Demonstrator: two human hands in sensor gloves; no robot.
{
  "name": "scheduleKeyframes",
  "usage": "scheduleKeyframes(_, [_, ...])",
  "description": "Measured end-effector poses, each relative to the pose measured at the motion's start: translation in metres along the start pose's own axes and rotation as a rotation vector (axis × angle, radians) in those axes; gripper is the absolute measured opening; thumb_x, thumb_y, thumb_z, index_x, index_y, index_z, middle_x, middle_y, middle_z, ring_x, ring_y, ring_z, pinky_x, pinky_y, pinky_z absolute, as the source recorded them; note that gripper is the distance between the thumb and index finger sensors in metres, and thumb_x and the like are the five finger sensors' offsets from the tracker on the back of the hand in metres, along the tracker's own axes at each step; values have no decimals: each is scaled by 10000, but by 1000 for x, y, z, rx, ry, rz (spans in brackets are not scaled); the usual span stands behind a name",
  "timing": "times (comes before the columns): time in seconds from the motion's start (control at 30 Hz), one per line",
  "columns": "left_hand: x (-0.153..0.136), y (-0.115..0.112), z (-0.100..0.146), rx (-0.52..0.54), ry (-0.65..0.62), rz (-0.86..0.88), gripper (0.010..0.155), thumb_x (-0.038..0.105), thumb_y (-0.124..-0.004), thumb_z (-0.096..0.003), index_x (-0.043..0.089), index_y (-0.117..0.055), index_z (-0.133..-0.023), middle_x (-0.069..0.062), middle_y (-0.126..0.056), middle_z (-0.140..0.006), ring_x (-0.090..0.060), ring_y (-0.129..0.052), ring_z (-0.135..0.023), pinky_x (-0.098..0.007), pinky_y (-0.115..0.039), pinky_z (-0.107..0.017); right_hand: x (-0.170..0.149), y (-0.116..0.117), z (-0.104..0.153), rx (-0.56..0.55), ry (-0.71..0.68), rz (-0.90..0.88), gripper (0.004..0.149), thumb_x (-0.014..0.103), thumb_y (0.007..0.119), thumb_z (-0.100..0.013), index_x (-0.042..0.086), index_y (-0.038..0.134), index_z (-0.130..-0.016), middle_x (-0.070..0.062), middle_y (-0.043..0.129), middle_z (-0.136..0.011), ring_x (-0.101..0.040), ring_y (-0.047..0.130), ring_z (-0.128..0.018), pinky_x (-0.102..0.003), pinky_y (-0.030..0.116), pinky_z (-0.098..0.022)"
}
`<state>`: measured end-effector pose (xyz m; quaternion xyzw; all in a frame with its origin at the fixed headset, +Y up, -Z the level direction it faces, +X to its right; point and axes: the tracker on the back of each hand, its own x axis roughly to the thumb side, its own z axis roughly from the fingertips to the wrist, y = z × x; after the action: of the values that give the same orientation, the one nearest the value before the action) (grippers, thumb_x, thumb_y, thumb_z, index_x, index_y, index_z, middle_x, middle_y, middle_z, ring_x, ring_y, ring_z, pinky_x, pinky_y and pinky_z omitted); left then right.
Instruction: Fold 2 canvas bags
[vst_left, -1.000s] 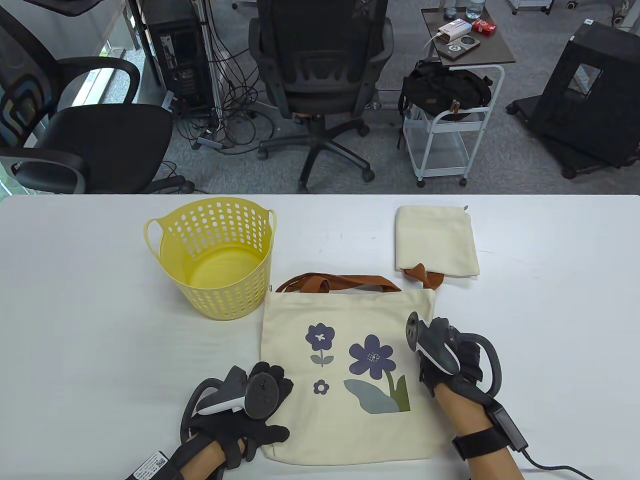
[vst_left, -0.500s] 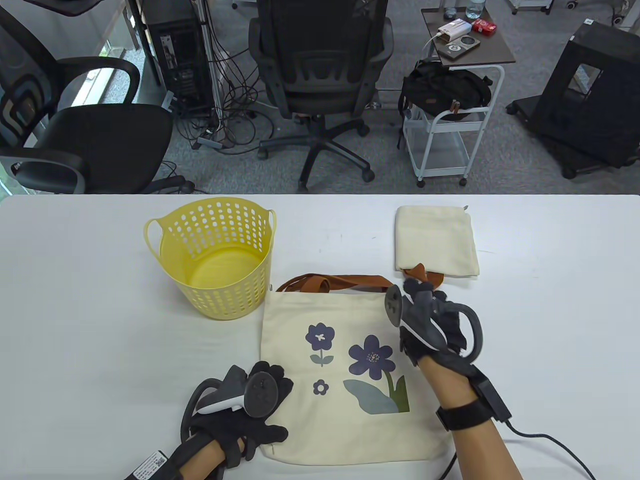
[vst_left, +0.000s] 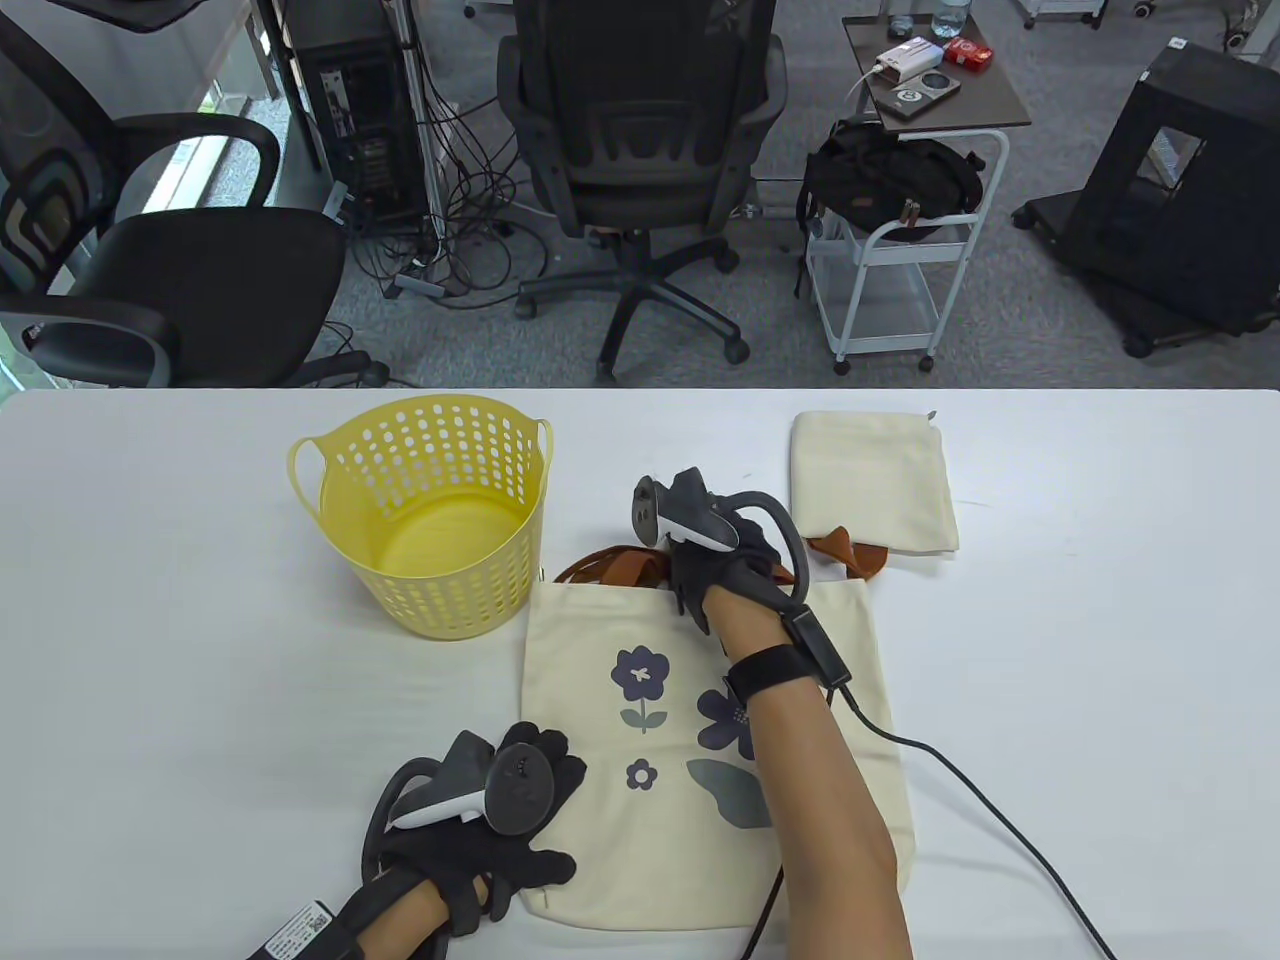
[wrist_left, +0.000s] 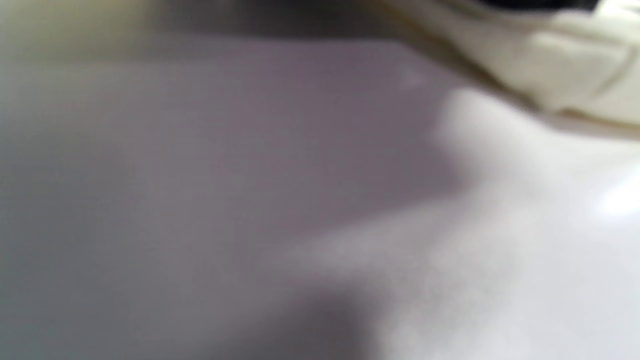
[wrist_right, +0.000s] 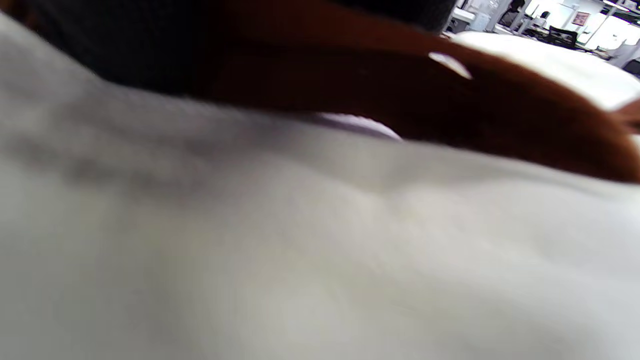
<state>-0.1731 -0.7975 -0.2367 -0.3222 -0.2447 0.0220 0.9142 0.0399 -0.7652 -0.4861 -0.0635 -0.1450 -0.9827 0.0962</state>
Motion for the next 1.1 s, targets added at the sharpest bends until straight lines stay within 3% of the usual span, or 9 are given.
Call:
scheduleKeyframes(0.13, [0,0,0,1,-5,7,894,604,-754,-390,366,-202,-1052,80,-21,-1125,-231,34,-1081,-558,-102,-778,9,-3,-2,-68,-6,95,431,377,921,-403,293,840,-818,12,820,-968,-271,844,-893,-469,734,-643])
scheduleKeyframes(0.23, [-1,-1,-1,3,-8,11,898,601,-761,-387,365,-206,-1052,81,-25,-1126,-230,30,-1082,-556,-103,-777,3,-12,-8,-168,91,72,421,401,902,-412,289,832,-812,18,839,-944,-259,874,-863,-456,751,-628])
scheduleKeyframes(0.33, [-2,-1,-1,4,-10,14,901,599,-768,-383,366,-211,-1052,87,-32,-1126,-227,27,-1083,-551,-104,-778,-16,-30,-16,-304,200,-98,416,419,873,-429,265,812,-811,-7,836,-928,-273,900,-822,-447,780,-594])
scheduleKeyframes(0.5, [-2,-1,-1,-10,-14,30,907,585,-781,-383,367,-208,-1051,89,-21,-1124,-226,41,-1078,-546,-91,-773,-67,-48,-21,-395,404,-530,383,472,811,-454,252,813,-768,-24,847,-887,-278,945,-744,-435,813,-538])
scheduleKeyframes(0.67, [-3,-1,-1,-13,-15,33,907,582,-780,-384,367,-202,-1050,90,-15,-1121,-224,49,-1074,-543,-84,-769,-101,-42,-25,-362,537,-708,390,559,723,-462,262,908,-634,-4,945,-791,-261,1011,-655,-424,854,-479])
scheduleKeyframes(0.77, [-3,-1,-1,-15,-15,34,907,585,-776,-385,369,-197,-1049,91,-10,-1119,-222,55,-1072,-540,-79,-768,-107,-33,-32,-295,543,-721,395,552,733,-465,251,913,-647,-21,940,-803,-277,1003,-666,-435,847,-484])
scheduleKeyframes(0.9, [-3,-2,-1,-18,-15,33,905,587,-770,-387,372,-191,-1048,93,-7,-1117,-220,63,-1070,-537,-73,-767,-102,-20,-42,-201,545,-521,428,552,747,-466,249,882,-736,-38,897,-867,-295,967,-730,-447,827,-524])
scheduleKeyframes(1.1, [-3,-2,-1,-19,-16,31,905,590,-765,-388,373,-186,-1048,95,15,-1116,-220,66,-1070,-536,-70,-768,-99,-8,-45,-59,498,-354,673,582,776,-447,217,671,-1002,-113,699,-1056,-370,803,-911,-510,735,-635])
